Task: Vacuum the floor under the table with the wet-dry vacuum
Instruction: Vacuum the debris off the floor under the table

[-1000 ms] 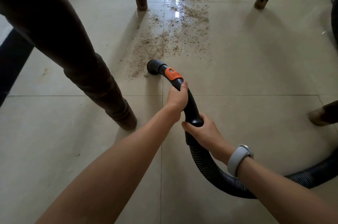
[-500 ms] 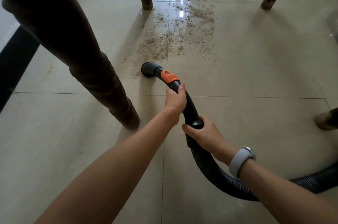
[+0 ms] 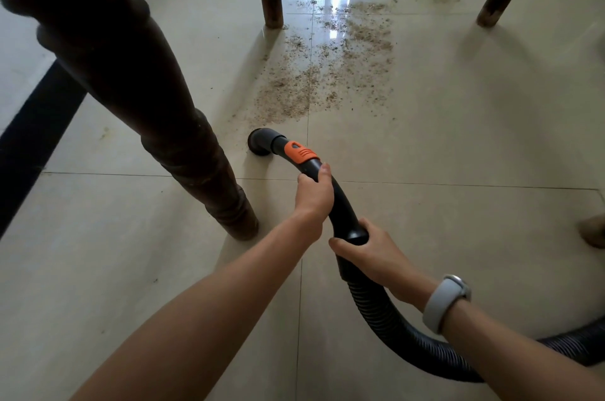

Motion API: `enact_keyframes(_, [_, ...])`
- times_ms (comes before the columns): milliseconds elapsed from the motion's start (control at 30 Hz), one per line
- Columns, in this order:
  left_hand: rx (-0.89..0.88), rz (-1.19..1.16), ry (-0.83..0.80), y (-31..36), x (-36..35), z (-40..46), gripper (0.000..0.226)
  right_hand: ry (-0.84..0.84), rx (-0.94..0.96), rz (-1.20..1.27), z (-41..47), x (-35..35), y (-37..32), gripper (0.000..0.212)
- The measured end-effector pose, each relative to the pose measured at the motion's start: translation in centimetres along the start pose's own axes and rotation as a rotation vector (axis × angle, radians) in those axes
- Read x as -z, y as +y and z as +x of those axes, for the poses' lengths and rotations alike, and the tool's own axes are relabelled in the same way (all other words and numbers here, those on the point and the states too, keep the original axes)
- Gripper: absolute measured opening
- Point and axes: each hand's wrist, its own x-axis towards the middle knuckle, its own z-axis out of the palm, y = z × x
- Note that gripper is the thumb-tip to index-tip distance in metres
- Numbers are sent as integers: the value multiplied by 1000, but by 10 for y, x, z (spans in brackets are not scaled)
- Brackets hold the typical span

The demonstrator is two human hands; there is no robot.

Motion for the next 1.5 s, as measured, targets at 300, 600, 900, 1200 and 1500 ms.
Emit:
enact_keyframes(300, [41, -68, 26, 12, 11, 4, 51, -64, 12, -58, 6, 1, -21, 24])
enact_keyframes(600, [177, -82, 42, 41, 19, 0, 54, -90, 16, -262, 1, 11, -51, 32])
enact_keyframes(900, [270, -255, 7, 62, 50, -9, 49, -61, 52, -518, -18, 0, -96, 39])
enact_keyframes(1200, [209, -221, 66, 47, 67, 5, 49, -123, 146, -618, -3, -11, -94, 36])
enact_keyframes(1500, [217, -115, 169, 43, 68, 11, 48, -226, 214, -580, 19, -11, -83, 33])
